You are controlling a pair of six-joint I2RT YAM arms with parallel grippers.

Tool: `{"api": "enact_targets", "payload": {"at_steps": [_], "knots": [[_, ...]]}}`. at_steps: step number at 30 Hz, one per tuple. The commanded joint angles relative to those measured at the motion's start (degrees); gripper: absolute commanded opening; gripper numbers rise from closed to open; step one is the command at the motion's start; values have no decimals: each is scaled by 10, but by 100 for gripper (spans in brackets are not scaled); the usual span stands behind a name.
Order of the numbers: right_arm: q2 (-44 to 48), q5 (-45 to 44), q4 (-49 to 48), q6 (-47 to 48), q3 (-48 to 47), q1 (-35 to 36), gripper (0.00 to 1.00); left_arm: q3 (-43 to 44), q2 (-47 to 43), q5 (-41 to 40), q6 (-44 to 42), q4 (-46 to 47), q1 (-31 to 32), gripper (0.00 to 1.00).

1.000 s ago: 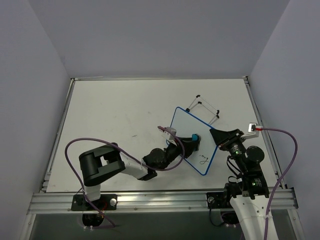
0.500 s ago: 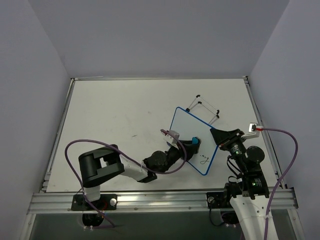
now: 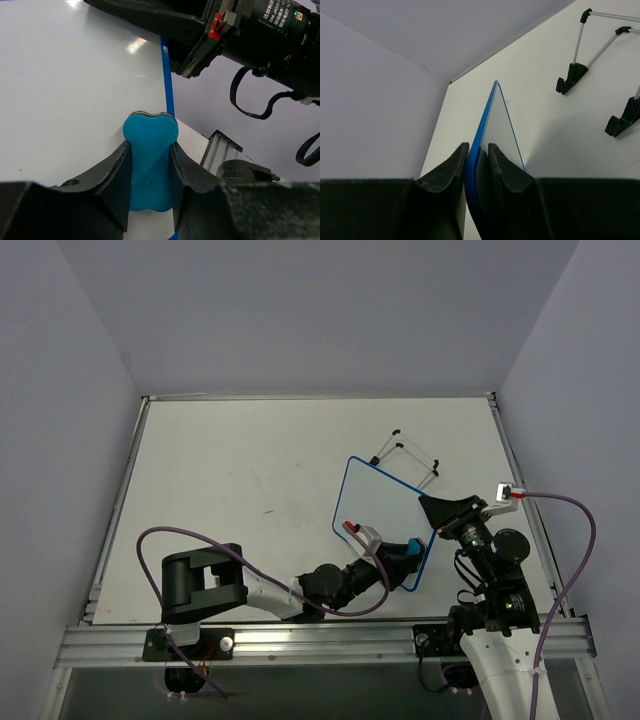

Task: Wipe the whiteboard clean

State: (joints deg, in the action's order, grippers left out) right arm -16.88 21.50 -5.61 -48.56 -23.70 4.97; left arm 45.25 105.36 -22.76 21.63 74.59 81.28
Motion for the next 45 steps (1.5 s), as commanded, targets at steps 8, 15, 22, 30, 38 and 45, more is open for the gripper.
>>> {"api": "enact_targets", "payload": {"at_steps": [8, 15, 22, 30, 38, 45], "knots": [[-4, 38, -85, -47, -58, 12, 0, -28, 39, -48, 14, 33, -26, 2], [-9, 36, -83, -48, -70, 14, 0, -47, 58, -62, 33, 37, -57, 2], [-3, 31, -90, -59, -64, 14, 0, -23, 62, -47, 28, 39, -37, 2], [-8, 31, -87, -56, -67, 14, 0, 37, 37, -15, -20, 28, 15, 2], [-10, 38, -85, -57, -70, 14, 0, 42, 36, -4, -41, 28, 26, 2], [-3, 49, -102, -81, -53, 15, 0, 35, 49, -1, -59, 28, 16, 2]]}}
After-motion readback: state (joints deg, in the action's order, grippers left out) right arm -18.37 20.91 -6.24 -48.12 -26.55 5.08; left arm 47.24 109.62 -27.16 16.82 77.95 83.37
